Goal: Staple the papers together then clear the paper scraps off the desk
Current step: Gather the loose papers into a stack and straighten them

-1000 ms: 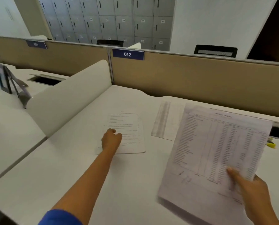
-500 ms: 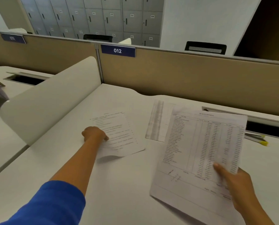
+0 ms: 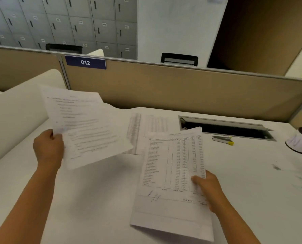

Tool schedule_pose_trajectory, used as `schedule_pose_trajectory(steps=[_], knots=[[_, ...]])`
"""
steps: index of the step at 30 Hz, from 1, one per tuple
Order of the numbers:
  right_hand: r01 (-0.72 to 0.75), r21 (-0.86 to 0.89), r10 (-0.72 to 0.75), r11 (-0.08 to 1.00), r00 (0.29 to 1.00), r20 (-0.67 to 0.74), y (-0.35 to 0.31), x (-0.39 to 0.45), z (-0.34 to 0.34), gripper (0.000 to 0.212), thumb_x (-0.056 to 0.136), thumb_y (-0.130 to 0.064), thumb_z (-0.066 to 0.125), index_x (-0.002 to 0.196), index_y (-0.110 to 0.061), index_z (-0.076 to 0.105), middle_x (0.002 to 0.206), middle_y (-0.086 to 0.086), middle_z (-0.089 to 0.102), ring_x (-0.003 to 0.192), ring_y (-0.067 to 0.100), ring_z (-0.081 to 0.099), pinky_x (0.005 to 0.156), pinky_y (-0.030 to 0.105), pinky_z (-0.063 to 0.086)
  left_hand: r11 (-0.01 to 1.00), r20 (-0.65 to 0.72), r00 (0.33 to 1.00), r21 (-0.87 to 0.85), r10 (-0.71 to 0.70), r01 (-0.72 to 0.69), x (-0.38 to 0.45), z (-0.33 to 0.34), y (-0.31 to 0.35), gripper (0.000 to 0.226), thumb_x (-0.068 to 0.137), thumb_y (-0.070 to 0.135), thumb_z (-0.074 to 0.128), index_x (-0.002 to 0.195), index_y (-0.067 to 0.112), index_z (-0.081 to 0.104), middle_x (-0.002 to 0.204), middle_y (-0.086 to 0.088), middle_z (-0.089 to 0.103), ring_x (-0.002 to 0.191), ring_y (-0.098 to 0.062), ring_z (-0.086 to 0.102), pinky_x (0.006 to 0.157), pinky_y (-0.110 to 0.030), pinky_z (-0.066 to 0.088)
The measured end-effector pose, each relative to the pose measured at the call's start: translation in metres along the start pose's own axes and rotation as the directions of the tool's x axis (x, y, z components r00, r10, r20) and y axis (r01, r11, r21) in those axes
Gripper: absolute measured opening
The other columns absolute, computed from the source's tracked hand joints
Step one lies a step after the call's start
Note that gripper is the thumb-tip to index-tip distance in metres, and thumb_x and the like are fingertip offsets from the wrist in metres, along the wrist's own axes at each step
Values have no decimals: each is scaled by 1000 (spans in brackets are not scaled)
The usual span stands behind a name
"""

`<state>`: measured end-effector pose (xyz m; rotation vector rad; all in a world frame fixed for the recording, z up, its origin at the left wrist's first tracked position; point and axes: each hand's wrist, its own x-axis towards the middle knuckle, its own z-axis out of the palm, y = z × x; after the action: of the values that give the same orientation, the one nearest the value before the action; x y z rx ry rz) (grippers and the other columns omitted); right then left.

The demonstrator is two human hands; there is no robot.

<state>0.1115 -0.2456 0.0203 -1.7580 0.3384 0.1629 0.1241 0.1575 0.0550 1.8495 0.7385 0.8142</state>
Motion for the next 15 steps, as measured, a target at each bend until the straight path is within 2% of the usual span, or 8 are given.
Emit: schedule_pose_trajectory(steps=[2, 4, 6, 8, 10, 12, 15], knots=[[-1, -12, 1, 1000, 1000, 10, 1, -2, -1, 29, 87, 3, 51, 103, -21, 57, 91, -4, 61, 77, 6, 59, 71, 24, 49, 975, 28, 998, -214, -49, 53, -17, -5, 20, 25, 86, 2, 45, 68, 17, 55, 69, 2, 53, 65, -15, 48, 52, -20, 41], [-4, -18, 5, 1000, 1000, 13, 1, -4, -2, 31, 87, 3, 50, 109, -18, 58, 97, 0, 61, 78, 9, 60, 73, 26, 49, 942, 107, 991, -316, -82, 112, -39, -3, 35, 18, 89, 2, 48, 92, 10, 64, 87, -3, 60, 73, -15, 55, 59, -19, 46], [4, -14, -4, 1000, 1000, 14, 0, -7, -2, 33, 86, 4, 50, 111, -15, 58, 100, 2, 61, 81, 13, 61, 70, 25, 50, 909, 190, 974, -371, -124, 188, -59, 3, 44, 24, 90, 2, 49, 109, 8, 61, 95, -5, 61, 71, -14, 57, 61, -20, 46], [16, -4, -16, 1000, 1000, 22, 0, -8, -3, 32, 86, 6, 49, 107, -17, 57, 99, 1, 62, 81, 12, 61, 66, 23, 49, 885, 294, 945, -387, -146, 257, -74, 13, 42, 22, 89, 1, 49, 105, 10, 62, 88, -3, 64, 68, -11, 59, 53, -19, 50], [20, -1, -20, 1000, 999, 39, -1, -8, -4, 31, 86, 5, 49, 105, -19, 56, 96, -1, 62, 81, 10, 61, 64, 22, 49, 854, 409, 896, -391, -173, 343, -87, 25, 38, 20, 89, 1, 49, 94, 12, 64, 87, -4, 66, 68, -13, 63, 52, -22, 52], [28, -9, -27, 1000, 998, 62, -2, -7, -5, 28, 86, 1, 51, 107, -17, 57, 97, -1, 63, 84, 12, 62, 63, 22, 49, 841, 505, 844, -365, -181, 399, -101, 36, 37, 22, 89, 1, 49, 88, 16, 66, 88, -6, 68, 68, -15, 65, 55, -26, 54], [72, -20, -70, 997, 993, 95, -2, -9, -9, 19, 86, -16, 61, 105, -18, 61, 101, 1, 68, 89, 18, 65, 67, 25, 53, 844, 611, 772, -308, -178, 438, -128, 52, 40, 20, 89, 1, 49, 92, 12, 66, 91, -9, 69, 75, -24, 65, 66, -34, 54]])
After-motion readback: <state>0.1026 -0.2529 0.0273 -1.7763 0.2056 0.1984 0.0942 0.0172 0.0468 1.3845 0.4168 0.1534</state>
